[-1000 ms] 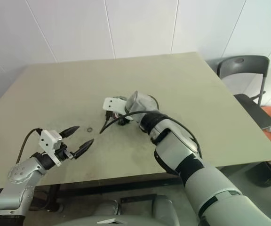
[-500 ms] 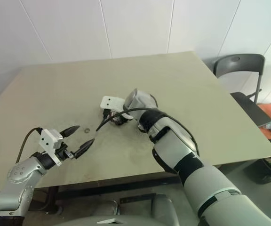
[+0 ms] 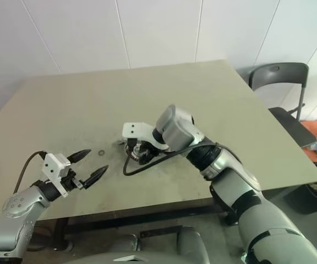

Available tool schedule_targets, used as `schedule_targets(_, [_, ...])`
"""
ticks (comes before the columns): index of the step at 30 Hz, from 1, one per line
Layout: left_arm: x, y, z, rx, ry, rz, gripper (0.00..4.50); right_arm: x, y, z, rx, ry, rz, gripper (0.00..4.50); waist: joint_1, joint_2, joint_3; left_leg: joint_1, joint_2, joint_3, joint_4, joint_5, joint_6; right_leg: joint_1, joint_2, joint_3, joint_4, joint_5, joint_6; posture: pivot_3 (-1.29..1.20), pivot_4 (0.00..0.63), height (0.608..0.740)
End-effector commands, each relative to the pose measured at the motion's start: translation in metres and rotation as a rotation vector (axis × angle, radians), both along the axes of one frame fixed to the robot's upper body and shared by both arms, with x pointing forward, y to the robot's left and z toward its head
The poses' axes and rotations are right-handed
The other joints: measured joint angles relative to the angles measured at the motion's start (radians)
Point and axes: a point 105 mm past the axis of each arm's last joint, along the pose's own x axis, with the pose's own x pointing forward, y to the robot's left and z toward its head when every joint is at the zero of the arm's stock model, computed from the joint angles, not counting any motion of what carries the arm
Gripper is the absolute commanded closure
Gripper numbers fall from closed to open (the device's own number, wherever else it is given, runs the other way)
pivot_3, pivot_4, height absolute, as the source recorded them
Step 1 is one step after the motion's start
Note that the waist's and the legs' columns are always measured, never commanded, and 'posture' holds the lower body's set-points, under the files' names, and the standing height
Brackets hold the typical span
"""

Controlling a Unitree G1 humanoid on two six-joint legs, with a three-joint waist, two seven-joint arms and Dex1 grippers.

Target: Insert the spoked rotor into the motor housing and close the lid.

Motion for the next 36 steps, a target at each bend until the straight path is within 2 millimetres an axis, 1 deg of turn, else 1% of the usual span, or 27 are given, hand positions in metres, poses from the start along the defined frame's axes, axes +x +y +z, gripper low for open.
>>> schedule_targets(1, [-0.001, 0.001, 0.013, 0.014, -0.049, -0.011, 0.0, -0.011, 0.013, 0.011, 0.044, 0.0, 0.03, 2.74, 0.0, 0.0, 0.0, 0.0, 0.0, 0.0, 0.0, 0.0, 0.0, 0.0, 0.0, 0.0, 0.0, 0.0, 0.0, 0.0, 0.0, 0.74])
schedule_targets(6, [0.001, 0.001, 0.014, 0.016, -0.055, -0.009, 0.0, -0.01, 0.019, 0.007, 0.038, 0.011, -0.014, 2.74, 0.0, 0.0, 0.0, 0.0, 0.0, 0.0, 0.0, 0.0, 0.0, 0.0, 0.0, 0.0, 0.0, 0.0, 0.0, 0.0, 0.0, 0.74])
schedule_targets(13, [0.002, 0.0, 0.013, 0.019, -0.054, -0.007, 0.0, -0.013, 0.021, 0.005, 0.033, -0.021, 0.034, 2.74, 0.0, 0.0, 0.0, 0.0, 0.0, 0.0, 0.0, 0.0, 0.0, 0.0, 0.0, 0.0, 0.0, 0.0, 0.0, 0.0, 0.0, 0.74])
schedule_targets(14, [0.002, 0.001, 0.013, 0.018, -0.054, -0.006, 0.0, -0.013, 0.021, 0.006, 0.033, -0.021, 0.036, 2.01, 0.0, 0.0, 0.0, 0.0, 0.0, 0.0, 0.0, 0.0, 0.0, 0.0, 0.0, 0.0, 0.0, 0.0, 0.0, 0.0, 0.0, 0.74])
schedule_targets(15, [0.002, 0.001, 0.013, 0.019, -0.054, -0.006, 0.0, -0.014, 0.02, 0.007, 0.034, -0.014, 0.039, 1.83, 0.0, 0.0, 0.0, 0.0, 0.0, 0.0, 0.0, 0.0, 0.0, 0.0, 0.0, 0.0, 0.0, 0.0, 0.0, 0.0, 0.0, 0.74])
schedule_targets(16, [0.002, 0.001, 0.013, 0.02, -0.054, -0.005, 0.0, -0.015, 0.02, 0.009, 0.035, -0.007, 0.04, 1.54, 0.0, 0.0, 0.0, 0.0, 0.0, 0.0, 0.0, 0.0, 0.0, 0.0, 0.0, 0.0, 0.0, 0.0, 0.0, 0.0, 0.0, 0.74])
schedule_targets(20, [0.003, 0.001, 0.012, 0.021, -0.053, -0.005, 0.0, -0.016, 0.018, 0.015, 0.039, -0.006, 0.042, 0.15, 0.001, 0.0, 0.0, 0.0, 0.0, 0.0, 0.0, 0.0, 0.0, 0.0, 0.0, 0.0, 0.0, 0.0, 0.0, 0.0, 0.0, 0.74])
schedule_targets(21, [0.003, 0.001, 0.012, 0.02, -0.053, -0.006, 0.0, -0.016, 0.018, 0.017, 0.046, -0.011, 0.042, 0.03, 0.001, 0.0, 0.0, 0.0, 0.0, 0.0, 0.0, 0.0, 0.0, 0.0, 0.0, 0.0, 0.0, 0.0, 0.0, 0.0, 0.0, 0.74])
schedule_targets(23, [0.003, 0.002, 0.013, 0.021, -0.053, -0.004, 0.0, -0.016, 0.018, 0.03, 0.087, -0.019, 0.054, 0.03, 0.001, 0.0, 0.0, 0.0, 0.0, 0.0, 0.0, 0.0, 0.0, 0.0, 0.0, 0.0, 0.0, 0.0, 0.0, 0.0, 0.0, 0.74])
schedule_targets(25, [0.003, 0.003, 0.013, 0.021, -0.053, -0.001, 0.0, -0.011, 0.015, 0.048, 0.173, -0.032, 0.031, 0.03, 0.001, 0.0, 0.0, 0.0, 0.0, 0.0, 0.0, 0.0, 0.0, 0.0, 0.0, 0.0, 0.0, 0.0, 0.0, 0.0, 0.0, 0.74])
schedule_targets(27, [0.001, 0.005, 0.012, 0.022, -0.047, 0.006, 0.0, -0.005, 0.003, 0.057, 0.243, -0.059, 0.023, 0.03, 0.002, 0.0, 0.0, 0.0, 0.0, 0.0, 0.0, 0.0, 0.0, 0.0, 0.0, 0.0, -0.001, 0.0, 0.0, 0.0, 0.0, 0.74])
schedule_targets(28, [0.0, 0.006, 0.011, 0.022, -0.044, 0.009, 0.0, -0.004, -0.003, 0.059, 0.259, -0.067, 0.022, 0.03, 0.004, 0.0, 0.0, 0.0, 0.0, 0.0, 0.0, 0.0, 0.0, 0.0, 0.0, 0.0, -0.001, 0.0, 0.0, 0.0, 0.0, 0.74])
schedule_targets(30, [-0.001, 0.007, 0.01, 0.02, -0.038, 0.015, 0.0, 0.006, -0.01, 0.06, 0.328, -0.12, -0.016, 0.03, 0.008, -0.002, -0.001, 0.0, 0.0, 0.0, 0.0, 0.0, 0.0, 0.001, -0.001, 0.0, -0.002, 0.0, 0.0, 0.0, 0.0, 0.74])
schedule_targets(31, [-0.001, 0.008, 0.01, 0.016, -0.035, 0.021, 0.0, 0.009, -0.012, 0.064, 0.429, -0.124, -0.036, 0.03, 0.009, -0.002, -0.001, 0.0, 0.0, 0.0, 0.0, 0.0, 0.0, 0.002, -0.001, 0.0, -0.003, 0.0, 0.0, 0.0, 0.0, 0.74])
schedule_targets(33, [-0.001, 0.01, 0.01, 0.013, -0.032, 0.028, 0.0, 0.015, -0.02, 0.065, 0.546, -0.151, -0.074, 0.03, 0.012, -0.002, -0.001, 0.0, 0.0, 0.001, 0.0, 0.0, 0.0, 0.002, 0.0, 0.0, -0.003, 0.0, 0.0, 0.0, 0.0, 0.74])
schedule_targets(34, [0.0, 0.011, 0.01, 0.01, -0.03, 0.034, 0.0, 0.018, -0.026, 0.062, 0.558, -0.196, -0.087, 0.03, 0.011, -0.002, -0.001, 0.0, 0.0, 0.001, -0.001, 0.0, 0.0, 0.002, 0.0, 0.0, -0.003, 0.0, 0.0, 0.0, 0.0, 0.74])
schedule_targets(36, [0.002, 0.019, 0.01, -0.004, -0.024, 0.072, 0.0, 0.019, -0.038, 0.053, 0.57, -0.209, -0.129, 0.03, 0.014, -0.002, -0.001, 0.0, 0.0, 0.001, 0.0, 0.0, 0.0, 0.002, -0.001, 0.0, -0.003, 0.0, 0.0, 0.0, 0.0, 0.74])
